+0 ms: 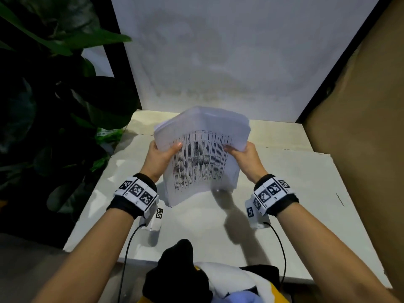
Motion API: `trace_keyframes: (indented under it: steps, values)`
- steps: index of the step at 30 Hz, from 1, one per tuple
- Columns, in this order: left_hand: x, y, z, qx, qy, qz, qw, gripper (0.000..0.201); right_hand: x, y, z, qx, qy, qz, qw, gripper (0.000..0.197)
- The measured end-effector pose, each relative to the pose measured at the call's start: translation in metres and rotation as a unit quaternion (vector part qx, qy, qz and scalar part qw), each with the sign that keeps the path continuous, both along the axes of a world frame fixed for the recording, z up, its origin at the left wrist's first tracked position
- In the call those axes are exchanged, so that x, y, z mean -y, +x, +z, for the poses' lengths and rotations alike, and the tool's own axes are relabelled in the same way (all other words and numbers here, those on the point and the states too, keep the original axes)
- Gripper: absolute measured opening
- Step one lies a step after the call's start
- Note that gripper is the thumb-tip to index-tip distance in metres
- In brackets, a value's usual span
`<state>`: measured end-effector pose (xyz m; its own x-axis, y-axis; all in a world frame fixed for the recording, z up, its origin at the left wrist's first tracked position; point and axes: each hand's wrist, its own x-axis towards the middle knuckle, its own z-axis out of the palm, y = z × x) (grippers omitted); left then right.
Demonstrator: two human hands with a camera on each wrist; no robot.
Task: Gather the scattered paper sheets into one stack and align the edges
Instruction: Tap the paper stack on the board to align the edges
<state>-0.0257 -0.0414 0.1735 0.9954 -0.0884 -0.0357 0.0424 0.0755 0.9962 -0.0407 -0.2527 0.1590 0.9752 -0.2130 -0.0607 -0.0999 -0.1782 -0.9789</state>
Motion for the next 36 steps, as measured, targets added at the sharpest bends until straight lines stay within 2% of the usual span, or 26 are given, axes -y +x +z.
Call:
trace_keyframes:
  steps: [1, 2, 4, 5, 8, 10, 12, 13, 15, 16, 18, 20, 21, 22, 23, 25, 27, 29, 31, 32, 33, 35, 36]
  values:
    - [0.000, 0.000, 0.000, -0.012, -0.004, 0.008, 1.000, 0.067, -0.001, 0.000, 0.000, 0.001, 0.003, -0.009, 1.000, 0.023]
    - [-0.001, 0.001, 0.001, -0.018, -0.005, 0.012, 1.000, 0.066, -0.001, 0.001, 0.003, 0.011, 0.013, -0.016, 1.000, 0.020]
    - [-0.005, 0.002, 0.006, -0.002, -0.013, 0.015, 1.000, 0.031, 0.001, 0.001, 0.011, 0.039, 0.040, -0.009, 0.998, 0.014]
    - [-0.006, 0.002, 0.007, 0.003, -0.009, 0.004, 1.000, 0.021, 0.002, 0.000, 0.014, 0.051, 0.049, 0.003, 0.998, 0.016]
    - [-0.009, -0.003, 0.008, 0.022, 0.015, -0.021, 0.999, 0.033, 0.002, -0.001, 0.010, 0.041, 0.041, 0.033, 0.998, 0.023]
    - [-0.011, -0.002, 0.000, 0.003, 0.007, -0.006, 1.000, 0.051, 0.002, 0.002, 0.011, 0.034, 0.046, 0.031, 0.998, 0.032]
    - [-0.013, -0.001, -0.002, -0.012, -0.004, 0.006, 1.000, 0.045, 0.004, 0.005, 0.023, 0.057, 0.047, 0.021, 0.997, 0.037]
    - [-0.014, 0.000, -0.002, -0.014, 0.005, 0.006, 1.000, 0.038, 0.004, 0.007, 0.034, 0.075, 0.015, 0.017, 0.997, 0.040]
    - [-0.014, 0.002, 0.000, -0.017, 0.011, 0.000, 1.000, 0.031, -0.001, 0.009, 0.060, 0.125, -0.137, 0.008, 0.983, 0.055]
    - [-0.015, 0.003, 0.000, -0.020, 0.012, 0.000, 1.000, 0.030, -0.008, 0.008, 0.073, 0.163, -0.233, 0.007, 0.959, 0.065]
    - [-0.014, 0.003, 0.000, -0.025, 0.007, 0.005, 1.000, 0.047, -0.029, 0.006, 0.094, 0.236, -0.413, 0.030, 0.879, 0.082]
    - [-0.014, 0.002, 0.000, -0.018, 0.000, -0.004, 1.000, 0.067, -0.050, 0.010, 0.098, 0.202, -0.568, 0.128, 0.788, 0.090]
    - [-0.014, 0.003, -0.002, -0.009, 0.004, -0.006, 1.000, 0.066, -0.059, 0.012, 0.095, 0.155, -0.615, 0.186, 0.750, 0.091]
    - [-0.014, 0.005, -0.004, -0.001, 0.010, -0.008, 1.000, 0.058, -0.065, 0.015, 0.088, 0.118, -0.636, 0.224, 0.729, 0.090]
    - [-0.015, 0.006, -0.005, 0.004, 0.012, -0.009, 1.000, 0.049, -0.067, 0.019, 0.084, 0.103, -0.635, 0.235, 0.728, 0.088]
    - [-0.015, 0.009, -0.007, 0.009, 0.016, -0.004, 1.000, 0.035, -0.065, 0.027, 0.081, 0.111, -0.620, 0.214, 0.747, 0.083]
    - [-0.015, 0.010, -0.011, 0.012, 0.025, 0.013, 1.000, 0.023, -0.059, 0.031, 0.083, 0.091, -0.625, 0.222, 0.743, 0.079]
    - [-0.014, 0.013, -0.012, 0.014, 0.025, 0.018, 0.999, 0.021, -0.043, 0.038, 0.082, 0.067, -0.632, 0.205, 0.745, 0.074]
    - [-0.015, 0.014, -0.015, 0.011, 0.021, 0.031, 0.999, 0.023, -0.021, 0.047, 0.080, 0.038, -0.624, 0.173, 0.761, 0.064]
    - [-0.015, 0.014, -0.015, 0.012, 0.024, 0.031, 0.999, 0.024, -0.009, 0.051, 0.077, 0.027, -0.592, 0.155, 0.790, 0.053]
    - [-0.016, 0.014, -0.016, 0.016, 0.026, 0.027, 0.999, 0.026, 0.003, 0.055, 0.074, 0.024, -0.528, 0.137, 0.838, 0.039]
    - [-0.015, 0.014, -0.016, 0.024, 0.020, 0.031, 0.999, 0.030, 0.022, 0.056, 0.066, 0.016, -0.329, 0.115, 0.937, 0.022]
    - [-0.015, 0.014, -0.015, 0.028, 0.013, 0.037, 0.999, 0.029, 0.026, 0.055, 0.062, 0.005, -0.231, 0.110, 0.967, 0.021]
